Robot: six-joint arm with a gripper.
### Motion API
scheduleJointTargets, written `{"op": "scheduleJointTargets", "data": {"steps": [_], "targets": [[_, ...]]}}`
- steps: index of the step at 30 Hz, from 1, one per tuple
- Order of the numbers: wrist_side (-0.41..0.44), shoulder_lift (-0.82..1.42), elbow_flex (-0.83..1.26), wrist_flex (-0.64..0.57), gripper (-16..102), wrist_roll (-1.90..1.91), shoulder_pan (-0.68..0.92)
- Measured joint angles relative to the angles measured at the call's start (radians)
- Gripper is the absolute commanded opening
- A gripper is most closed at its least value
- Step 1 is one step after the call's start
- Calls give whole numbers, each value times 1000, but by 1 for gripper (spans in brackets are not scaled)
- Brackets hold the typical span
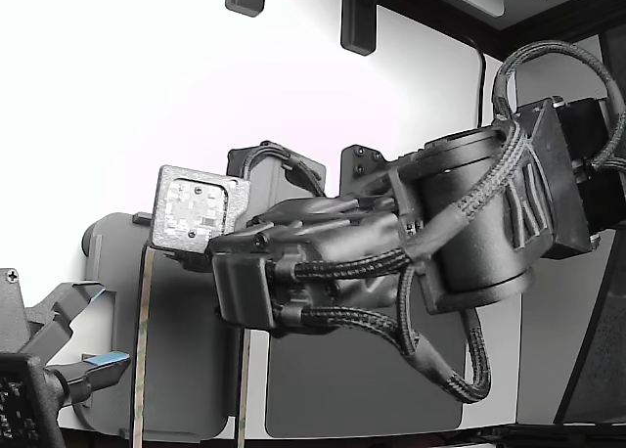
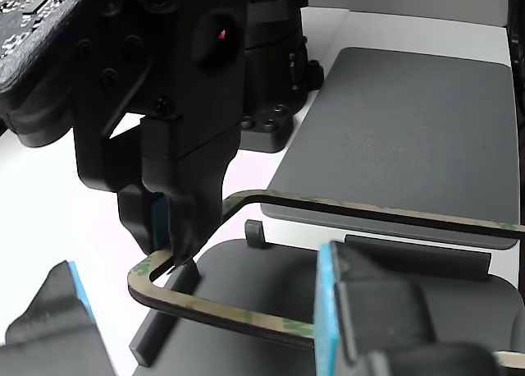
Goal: Move top rectangular frame to the holder.
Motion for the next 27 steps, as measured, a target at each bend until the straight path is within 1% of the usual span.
{"op": "scheduleJointTargets", "data": {"steps": [6,19,27], "targets": [[-38,-54,-41,0,-10,-23,-41],[-48,-112,-66,0,-10,-46,-55],[-46,-114,-35,0,-10,-77,-71]]}}
